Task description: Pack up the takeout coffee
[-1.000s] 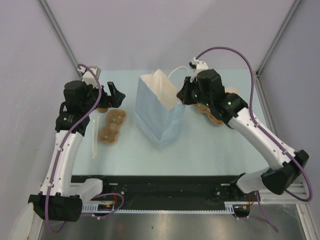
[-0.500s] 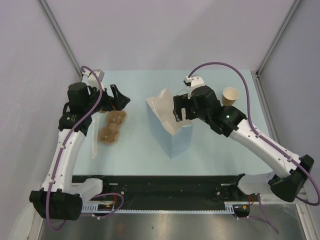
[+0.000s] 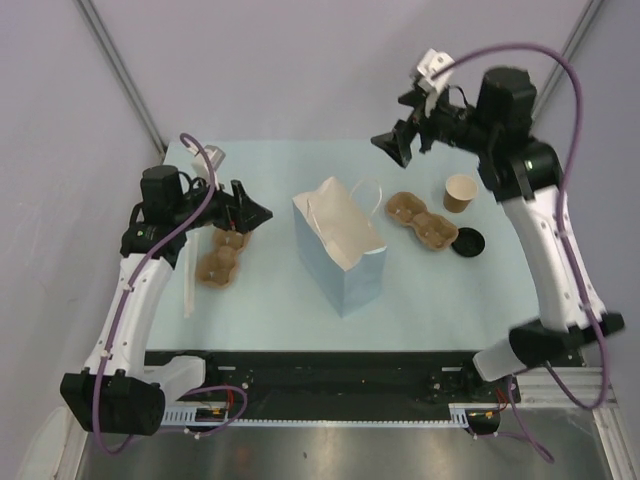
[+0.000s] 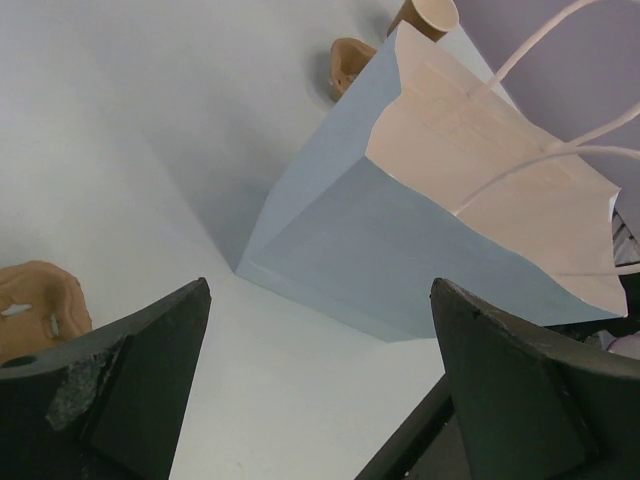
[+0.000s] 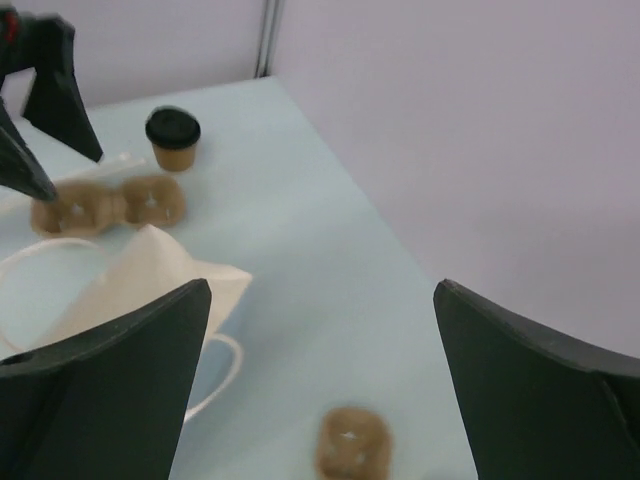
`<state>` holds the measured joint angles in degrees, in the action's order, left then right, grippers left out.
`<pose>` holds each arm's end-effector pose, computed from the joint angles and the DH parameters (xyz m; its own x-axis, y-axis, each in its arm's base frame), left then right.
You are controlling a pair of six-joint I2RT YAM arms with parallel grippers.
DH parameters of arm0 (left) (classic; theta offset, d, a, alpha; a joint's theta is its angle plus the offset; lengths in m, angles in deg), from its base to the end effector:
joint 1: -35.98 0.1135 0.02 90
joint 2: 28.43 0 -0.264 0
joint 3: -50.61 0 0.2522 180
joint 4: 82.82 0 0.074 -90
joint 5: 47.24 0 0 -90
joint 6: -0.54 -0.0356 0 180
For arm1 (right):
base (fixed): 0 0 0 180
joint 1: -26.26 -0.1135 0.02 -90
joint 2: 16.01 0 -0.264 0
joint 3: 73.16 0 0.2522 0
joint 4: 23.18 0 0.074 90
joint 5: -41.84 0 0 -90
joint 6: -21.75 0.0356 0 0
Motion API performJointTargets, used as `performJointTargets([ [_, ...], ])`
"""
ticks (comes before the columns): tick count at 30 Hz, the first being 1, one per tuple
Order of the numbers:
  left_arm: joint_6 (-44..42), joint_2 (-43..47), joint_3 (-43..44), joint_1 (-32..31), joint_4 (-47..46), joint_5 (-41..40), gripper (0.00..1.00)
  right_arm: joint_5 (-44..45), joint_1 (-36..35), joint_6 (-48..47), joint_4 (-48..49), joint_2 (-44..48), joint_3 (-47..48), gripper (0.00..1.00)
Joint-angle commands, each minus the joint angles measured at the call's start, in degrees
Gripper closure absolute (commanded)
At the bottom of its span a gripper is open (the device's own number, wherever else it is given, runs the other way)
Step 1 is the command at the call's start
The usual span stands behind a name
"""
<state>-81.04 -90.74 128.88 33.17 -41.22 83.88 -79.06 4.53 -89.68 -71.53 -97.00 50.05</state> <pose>0.2293 -0.0347 0.3730 -0.5197 -0.0849 -0.8501 0.5590 0.7187 -0.4135 0.2435 0.1167 0.5326 0.1970 -0.2590 -0.9456 -0.7735 0.5516 -0.3122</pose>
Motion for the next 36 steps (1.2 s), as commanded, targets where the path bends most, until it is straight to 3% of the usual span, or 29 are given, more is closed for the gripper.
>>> performJointTargets([
  [1, -4.5, -0.9, 1.7, 0.3, 2.3, 3.5, 0.03, -16.9, 0.9, -19.2, -22.6, -19.7, 21.5, 0.00],
  [3, -5.4, -0.6, 1.6, 0.3, 3.1, 3.1, 0.04, -17.5, -0.1, -25.1, -31.4, -25.9, 33.6, 0.01],
  [5, -5.6, 0.0, 1.2, 0.3, 3.7, 2.9, 0.04, -17.1, -0.8, -28.0, -34.8, -31.7, 37.6, 0.01],
  [12, -6.1, 2.7, -1.6, 0.4, 3.5, 1.5, 0.03, -11.2, -5.9, -38.9, -30.4, -30.1, 24.1, 0.00],
  [21, -6.8, 4.0, -3.4, 0.4, 4.2, 0.8, 0.03, -10.4, -8.0, -41.6, -30.0, -35.5, 26.7, 0.05],
  [30, -6.6, 3.1, -2.7, 2.2, 7.4, -3.5, 0.04, -7.7, -10.5, -48.9, -32.6, -37.9, 26.8, 0.36],
  [33, -8.3, 2.3, -1.8, 2.6, 10.1, -5.1, 0.05, -6.3, -10.6, -49.6, -32.7, -38.5, 27.1, 0.58],
  [34, -9.5, 2.2, -1.5, 2.6, 10.8, -5.5, 0.05, -6.1, -10.5, -49.4, -32.7, -38.3, 27.4, 0.73],
  [36, -11.5, 1.7, -0.5, 5.0, 12.7, -6.0, 0.05, -6.1, -10.3, -48.8, -32.7, -37.9, 27.6, 0.90],
])
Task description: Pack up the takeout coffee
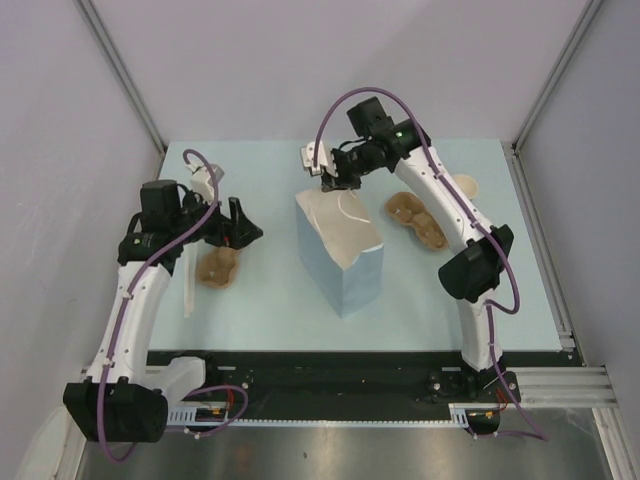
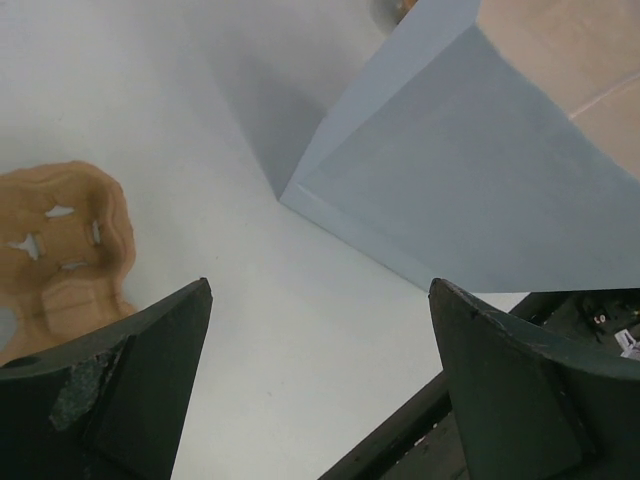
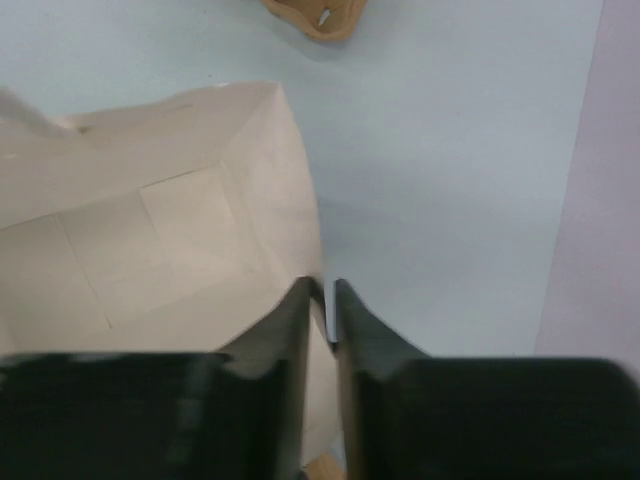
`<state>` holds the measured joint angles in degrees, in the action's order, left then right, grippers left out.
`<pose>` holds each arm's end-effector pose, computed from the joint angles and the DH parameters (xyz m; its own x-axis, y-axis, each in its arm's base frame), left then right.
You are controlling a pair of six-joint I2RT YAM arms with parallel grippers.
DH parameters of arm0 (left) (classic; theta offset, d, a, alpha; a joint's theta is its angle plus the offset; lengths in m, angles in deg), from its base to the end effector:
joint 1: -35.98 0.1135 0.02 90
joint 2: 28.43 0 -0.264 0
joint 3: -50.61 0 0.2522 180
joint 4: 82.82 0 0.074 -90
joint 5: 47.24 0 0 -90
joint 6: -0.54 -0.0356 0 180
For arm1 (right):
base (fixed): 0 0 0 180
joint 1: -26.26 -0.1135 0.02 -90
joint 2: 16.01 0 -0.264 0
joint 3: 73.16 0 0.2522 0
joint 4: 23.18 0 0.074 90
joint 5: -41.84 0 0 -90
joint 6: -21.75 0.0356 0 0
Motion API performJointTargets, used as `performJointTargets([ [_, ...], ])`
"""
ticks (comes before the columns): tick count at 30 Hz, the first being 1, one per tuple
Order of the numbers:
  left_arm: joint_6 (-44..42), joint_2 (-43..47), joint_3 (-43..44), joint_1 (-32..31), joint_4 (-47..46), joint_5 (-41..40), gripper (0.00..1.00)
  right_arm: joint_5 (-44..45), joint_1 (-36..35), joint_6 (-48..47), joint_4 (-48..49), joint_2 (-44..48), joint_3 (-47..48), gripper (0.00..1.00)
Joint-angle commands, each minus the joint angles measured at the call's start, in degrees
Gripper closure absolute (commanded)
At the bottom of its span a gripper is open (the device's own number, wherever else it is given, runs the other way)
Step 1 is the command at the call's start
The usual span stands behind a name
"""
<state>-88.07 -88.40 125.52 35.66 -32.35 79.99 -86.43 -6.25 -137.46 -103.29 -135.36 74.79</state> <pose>0.2147 -0.0227 0.3476 -0.5930 -0.0160 -0.8050 0.4826 0.7933 -0.3712 0.3544 0.2520 0.3845 0.4641 -0.5746 -0.6741 -0.8822 -0.2318 -0.4098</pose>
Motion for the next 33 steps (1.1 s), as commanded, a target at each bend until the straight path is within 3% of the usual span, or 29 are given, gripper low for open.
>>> performJointTargets([
  [1, -5.3, -1.4, 3.2, 2.9, 4.3, -2.0, 0.05, 1.3, 0.7, -0.6, -1.0, 0.8, 3.0, 0.94],
  [3, -8.3, -2.3, 4.8, 3.7, 5.9, -2.9, 0.05, 1.8, 0.6, 1.4, -1.2, 2.1, 3.0, 1.00],
  [9, -23.4, -10.8, 10.9, 4.3, 11.4, -4.5, 0.02, 3.3, 0.4, 5.9, -6.6, 5.8, 2.2, 1.00],
  [13, -31.3, -17.5, 14.6, 4.6, 14.1, -3.1, 0.02, 2.8, 1.0, 7.8, -7.6, 9.1, -3.5, 1.00],
  [14, -31.7, -19.4, 16.4, 4.6, 14.8, -3.0, 0.02, 2.8, 1.0, 8.1, -7.3, 9.7, -5.5, 0.91],
  [15, -31.8, -20.4, 17.0, 4.6, 14.8, -2.9, 0.02, 2.6, 1.2, 8.2, -7.1, 11.0, -6.1, 0.64],
  [16, -31.8, -21.3, 17.6, 4.6, 14.8, -2.5, 0.03, 2.1, 1.3, 8.4, -7.1, 11.4, -6.7, 0.52],
  [17, -31.8, -22.6, 18.5, 4.5, 14.9, -2.2, 0.03, 2.0, 1.5, 8.7, -7.0, 11.9, -7.2, 0.32],
  [20, -30.6, -24.0, 19.2, 4.6, 14.4, -0.9, 0.03, 1.9, 2.1, 10.1, -6.6, 13.7, -7.3, 0.12],
  [24, -29.2, -24.3, 19.3, 4.6, 13.6, 0.1, 0.03, 3.3, 2.5, 10.1, -7.0, 16.7, -9.8, 0.01],
  [33, -27.3, -24.9, 19.2, 4.6, 12.4, 2.1, 0.03, 4.5, 4.2, 12.3, -0.7, 22.6, -18.6, 0.00],
])
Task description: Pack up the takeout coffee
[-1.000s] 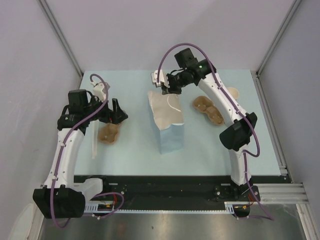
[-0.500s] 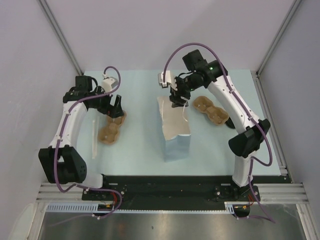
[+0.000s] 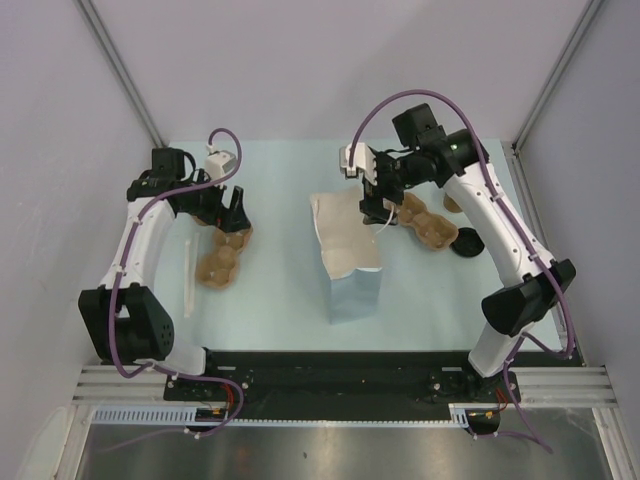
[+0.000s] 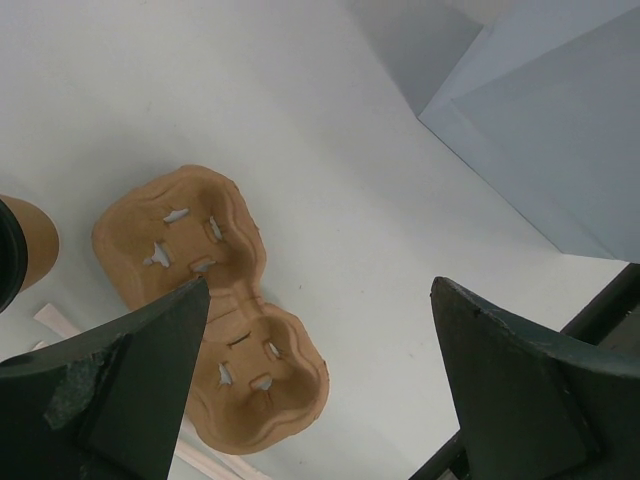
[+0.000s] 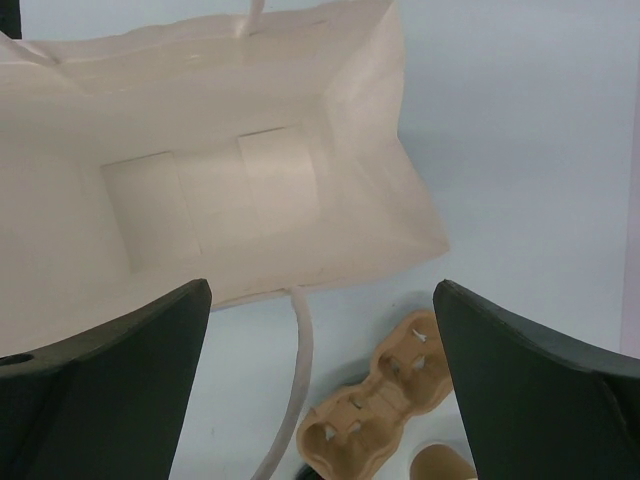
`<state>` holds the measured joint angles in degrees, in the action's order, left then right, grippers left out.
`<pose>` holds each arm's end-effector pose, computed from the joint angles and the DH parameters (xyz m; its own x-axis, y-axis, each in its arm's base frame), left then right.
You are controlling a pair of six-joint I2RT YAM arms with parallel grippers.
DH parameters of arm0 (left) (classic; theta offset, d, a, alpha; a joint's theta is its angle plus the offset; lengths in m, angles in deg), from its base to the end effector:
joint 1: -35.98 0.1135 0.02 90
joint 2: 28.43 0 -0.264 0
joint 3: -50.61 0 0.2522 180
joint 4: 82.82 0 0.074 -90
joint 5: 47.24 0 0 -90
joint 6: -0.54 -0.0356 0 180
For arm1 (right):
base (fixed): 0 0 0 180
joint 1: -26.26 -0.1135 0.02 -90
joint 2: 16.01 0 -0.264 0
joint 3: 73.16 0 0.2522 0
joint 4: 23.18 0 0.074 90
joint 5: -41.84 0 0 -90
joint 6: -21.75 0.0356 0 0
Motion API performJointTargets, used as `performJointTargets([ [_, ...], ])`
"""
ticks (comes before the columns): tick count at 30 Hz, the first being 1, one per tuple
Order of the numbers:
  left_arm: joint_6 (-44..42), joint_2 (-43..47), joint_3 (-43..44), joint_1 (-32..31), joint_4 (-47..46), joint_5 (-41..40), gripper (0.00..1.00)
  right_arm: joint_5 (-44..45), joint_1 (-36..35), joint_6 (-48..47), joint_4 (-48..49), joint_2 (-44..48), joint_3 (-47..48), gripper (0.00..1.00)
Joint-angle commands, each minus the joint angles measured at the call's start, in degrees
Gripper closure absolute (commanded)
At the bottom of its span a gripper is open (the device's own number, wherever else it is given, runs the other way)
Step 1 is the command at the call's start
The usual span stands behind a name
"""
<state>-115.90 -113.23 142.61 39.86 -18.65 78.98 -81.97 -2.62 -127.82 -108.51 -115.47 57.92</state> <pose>0.3030 -0.0005 0.3219 -0.6302 0.3173 -0.7086 0.6113 0.7655 -0.2009 0.2877 0.1813 0.4226 0.2372 -0.6873 -0.6865 -0.9579 -0.0477 -0.2832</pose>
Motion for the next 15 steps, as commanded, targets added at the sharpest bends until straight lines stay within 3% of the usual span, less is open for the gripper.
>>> performJointTargets([
  [1, 0.6, -0.1, 2.1, 0.4, -1.2, 3.1, 0.03, -0.2, 0.5, 3.5, 5.2, 2.9, -1.9, 0.00],
  [8, 1.5, 0.6, 0.5, 0.4, -2.0, 3.6, 0.02, -2.4, -0.8, 14.9, 16.1, 4.0, -3.8, 0.00],
  [15, 2.3, 1.3, 0.0, 0.4, -2.2, 4.2, 0.02, -3.2, -2.7, 19.7, 21.2, 2.6, -2.9, 0.00],
])
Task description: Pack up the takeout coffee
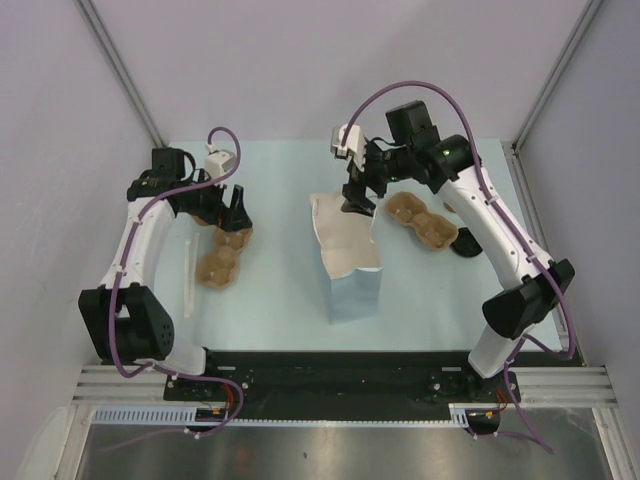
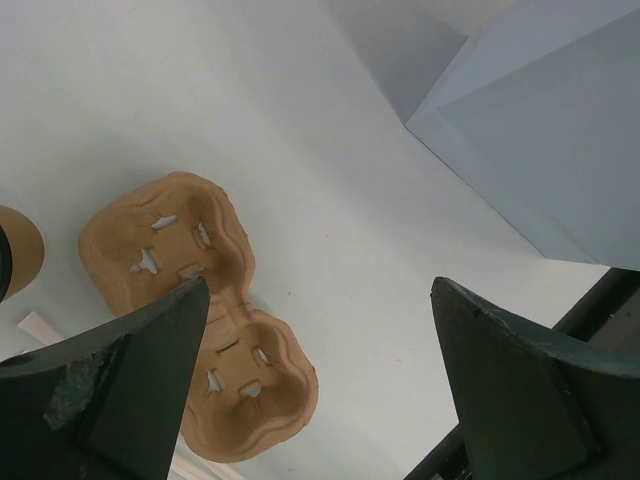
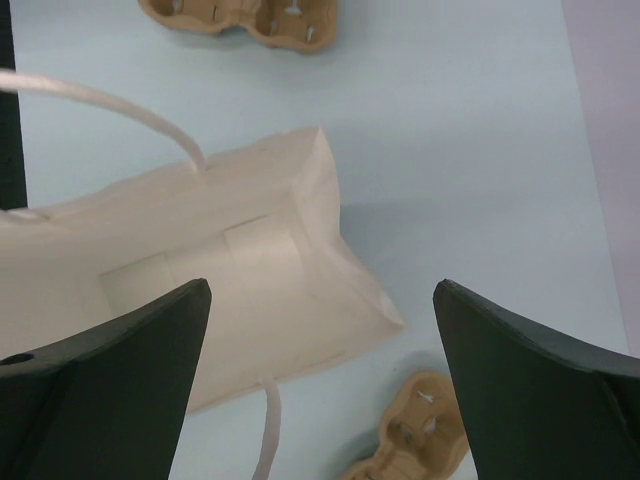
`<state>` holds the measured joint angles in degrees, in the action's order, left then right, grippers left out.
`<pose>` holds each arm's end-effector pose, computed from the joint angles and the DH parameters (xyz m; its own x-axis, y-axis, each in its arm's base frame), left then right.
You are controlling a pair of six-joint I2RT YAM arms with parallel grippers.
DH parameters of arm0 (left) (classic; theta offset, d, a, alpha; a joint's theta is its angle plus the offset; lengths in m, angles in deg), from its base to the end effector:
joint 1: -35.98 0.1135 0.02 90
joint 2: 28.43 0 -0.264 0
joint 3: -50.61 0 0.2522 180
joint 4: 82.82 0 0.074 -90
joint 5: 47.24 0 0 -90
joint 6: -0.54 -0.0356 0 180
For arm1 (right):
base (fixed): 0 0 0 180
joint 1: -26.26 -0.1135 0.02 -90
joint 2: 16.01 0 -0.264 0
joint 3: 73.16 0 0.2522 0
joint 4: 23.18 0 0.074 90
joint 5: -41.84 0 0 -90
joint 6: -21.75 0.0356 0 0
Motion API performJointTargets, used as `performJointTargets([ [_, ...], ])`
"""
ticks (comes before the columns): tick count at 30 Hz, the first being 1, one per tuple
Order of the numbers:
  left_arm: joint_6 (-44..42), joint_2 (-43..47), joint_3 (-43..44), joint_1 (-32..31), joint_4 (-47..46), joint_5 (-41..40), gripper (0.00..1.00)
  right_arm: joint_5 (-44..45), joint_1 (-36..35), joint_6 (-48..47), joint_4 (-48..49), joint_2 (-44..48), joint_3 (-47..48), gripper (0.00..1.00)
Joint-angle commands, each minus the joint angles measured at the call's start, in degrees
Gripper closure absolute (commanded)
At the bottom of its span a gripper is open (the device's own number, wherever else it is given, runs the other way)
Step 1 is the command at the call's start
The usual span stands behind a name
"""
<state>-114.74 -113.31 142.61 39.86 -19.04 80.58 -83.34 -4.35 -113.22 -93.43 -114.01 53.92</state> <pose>0.3036 -0.0013 0.3224 -0.6329 0.2952 -0.7157 0.6116 0.7574 -0.2285 0.2949 0.1983 0.4296 0.1571 -0.5782 -0.8006 -0.9589 0.1045 -0.2637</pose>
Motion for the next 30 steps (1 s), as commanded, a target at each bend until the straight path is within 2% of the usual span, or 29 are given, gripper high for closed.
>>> performJointTargets([
  [1, 1.1, 1.5, -0.1, 0.4, -1.9, 2.7, 0.02, -2.1, -0.9, 5.6, 6.6, 0.8, 1.6, 0.00],
  [6, 1.9, 1.8, -0.7, 0.4, -2.3, 3.0, 0.02, -4.1, -0.2, 8.2, 9.7, -1.4, 5.7, 0.00],
  [10, 1.5, 1.8, -1.0, 0.4, -2.3, 2.9, 0.02, -5.1, 0.7, 1.7, 8.0, -2.5, 6.5, 0.02],
  [12, 1.0, 1.7, -0.9, 0.4, -2.1, 2.7, 0.02, -6.0, 1.3, -1.2, 5.8, -3.1, 6.9, 0.08],
  [13, 0.9, 1.5, -0.8, 0.4, -2.0, 2.6, 0.02, -6.4, 1.9, -2.7, 4.8, -4.1, 8.0, 0.17],
  [15, 0.4, 1.3, -0.7, 0.4, -1.8, 3.0, 0.02, -6.7, 2.1, -7.5, 0.9, -5.4, 9.5, 0.26],
  [18, -0.2, 0.9, -0.1, 0.4, -1.1, 3.2, 0.03, -8.0, 2.9, -11.7, -3.9, -8.6, 13.3, 0.34],
  [23, -0.3, 0.9, -0.7, 0.4, -1.2, 2.6, 0.03, -7.4, 3.3, -16.4, -9.6, -13.6, 18.4, 0.40],
  [29, -1.2, 0.3, -1.1, 0.4, -1.1, 1.0, 0.05, -6.3, 3.1, -21.8, -13.9, -16.4, 19.2, 0.46],
  [30, -1.7, 0.1, -0.8, 0.4, -1.0, 0.8, 0.05, -6.2, 3.0, -22.2, -14.3, -16.7, 19.1, 0.50],
])
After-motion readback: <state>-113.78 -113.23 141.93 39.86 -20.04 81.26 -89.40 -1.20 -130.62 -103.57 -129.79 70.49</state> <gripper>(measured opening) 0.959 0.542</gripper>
